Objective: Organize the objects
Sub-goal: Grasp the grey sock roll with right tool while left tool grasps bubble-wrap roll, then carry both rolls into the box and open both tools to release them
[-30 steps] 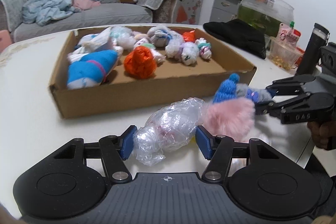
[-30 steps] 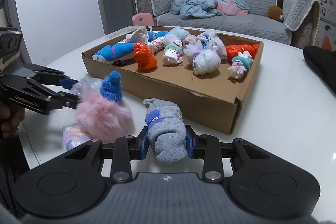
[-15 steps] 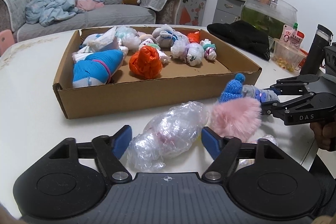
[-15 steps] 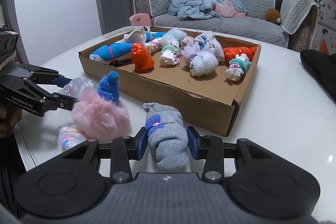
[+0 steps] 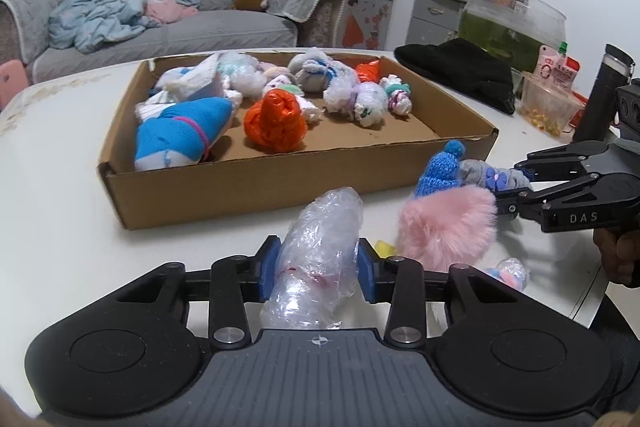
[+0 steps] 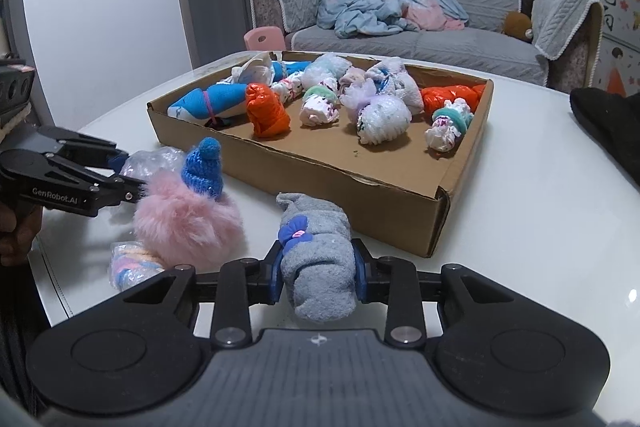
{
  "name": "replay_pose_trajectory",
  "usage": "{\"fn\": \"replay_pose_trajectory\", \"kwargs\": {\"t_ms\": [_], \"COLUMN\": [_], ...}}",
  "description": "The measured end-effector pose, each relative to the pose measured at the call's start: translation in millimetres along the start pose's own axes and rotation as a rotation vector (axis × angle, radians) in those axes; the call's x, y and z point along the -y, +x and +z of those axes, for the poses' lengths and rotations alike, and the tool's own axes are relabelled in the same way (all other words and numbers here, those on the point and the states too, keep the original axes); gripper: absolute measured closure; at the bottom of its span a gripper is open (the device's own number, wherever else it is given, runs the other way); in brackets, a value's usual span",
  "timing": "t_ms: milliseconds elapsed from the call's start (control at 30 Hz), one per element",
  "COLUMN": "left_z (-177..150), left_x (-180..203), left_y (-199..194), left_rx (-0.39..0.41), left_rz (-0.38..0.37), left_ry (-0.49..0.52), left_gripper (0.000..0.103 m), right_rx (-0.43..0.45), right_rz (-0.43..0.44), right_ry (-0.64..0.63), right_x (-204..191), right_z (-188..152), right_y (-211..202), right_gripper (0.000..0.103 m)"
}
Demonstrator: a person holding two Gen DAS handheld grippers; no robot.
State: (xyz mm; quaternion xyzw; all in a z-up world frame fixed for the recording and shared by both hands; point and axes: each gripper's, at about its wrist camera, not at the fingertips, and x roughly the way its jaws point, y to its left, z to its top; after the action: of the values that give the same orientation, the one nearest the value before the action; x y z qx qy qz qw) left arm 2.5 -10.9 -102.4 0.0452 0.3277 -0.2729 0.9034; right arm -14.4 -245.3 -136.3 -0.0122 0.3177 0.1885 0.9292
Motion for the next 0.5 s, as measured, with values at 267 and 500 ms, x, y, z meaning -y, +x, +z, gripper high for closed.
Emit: {"fn": "replay_pose_trajectory", "kwargs": {"t_ms": [267, 500], "left_z": [9.1, 60.5], "left_x": [-5.2, -3.5], "left_y": [-32.9, -61.4], "left_rx": [0.003, 0.071], "left_rz": [0.072, 0.090], "left_ry": [-0.013, -0.010], "left_gripper": [0.059, 0.059], "right_rx": [0.037, 0.104], "right_rz": [-0.011, -0.025], "right_ry": [0.019, -0.002], "right_x": [11.1, 25.4], "right_z": [6.7, 46.2], "right_y": [-24.3, -55.0], "right_gripper": [0.074, 0.074]}}
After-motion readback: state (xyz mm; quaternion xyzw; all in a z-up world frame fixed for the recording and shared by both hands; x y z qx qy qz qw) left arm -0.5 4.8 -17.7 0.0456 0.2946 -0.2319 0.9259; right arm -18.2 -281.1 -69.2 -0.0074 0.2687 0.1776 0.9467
